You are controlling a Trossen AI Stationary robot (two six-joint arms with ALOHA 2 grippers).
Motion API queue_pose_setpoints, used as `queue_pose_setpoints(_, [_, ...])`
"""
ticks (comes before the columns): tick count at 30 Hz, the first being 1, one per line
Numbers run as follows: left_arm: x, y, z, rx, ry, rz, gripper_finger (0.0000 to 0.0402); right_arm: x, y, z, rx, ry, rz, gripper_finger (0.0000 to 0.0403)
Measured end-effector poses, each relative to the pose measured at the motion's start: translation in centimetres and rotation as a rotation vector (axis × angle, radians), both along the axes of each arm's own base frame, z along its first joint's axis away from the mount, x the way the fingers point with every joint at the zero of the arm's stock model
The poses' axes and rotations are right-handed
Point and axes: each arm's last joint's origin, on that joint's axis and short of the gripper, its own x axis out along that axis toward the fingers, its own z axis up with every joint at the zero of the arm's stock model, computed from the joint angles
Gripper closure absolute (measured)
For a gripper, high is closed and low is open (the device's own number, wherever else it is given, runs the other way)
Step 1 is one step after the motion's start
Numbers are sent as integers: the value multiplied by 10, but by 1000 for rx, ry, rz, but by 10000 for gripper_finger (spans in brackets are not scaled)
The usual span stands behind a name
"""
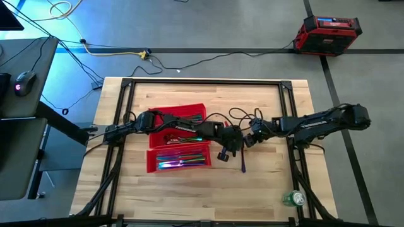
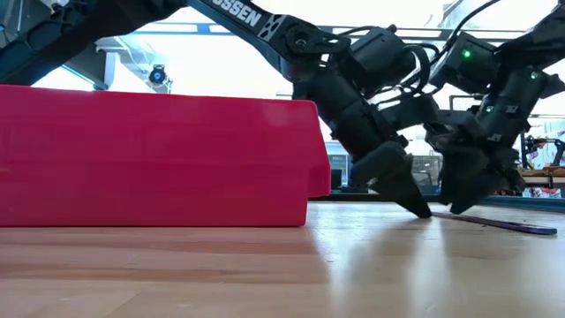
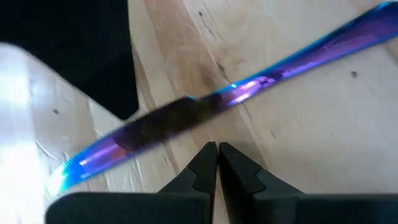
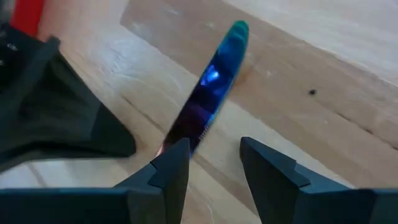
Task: Sort silverware
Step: Put the purple table knife into the bottom red bin
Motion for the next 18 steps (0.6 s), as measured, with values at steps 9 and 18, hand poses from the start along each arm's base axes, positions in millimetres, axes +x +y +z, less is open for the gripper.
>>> queue_pose_setpoints(9, [5, 5, -18, 45, -27, -14, 402, 2, 3, -19, 27, -105, 14, 265])
queue_pose_setpoints(18, [10, 10, -26, 66, -80, 18, 402, -5, 3, -27, 53, -218, -26, 265])
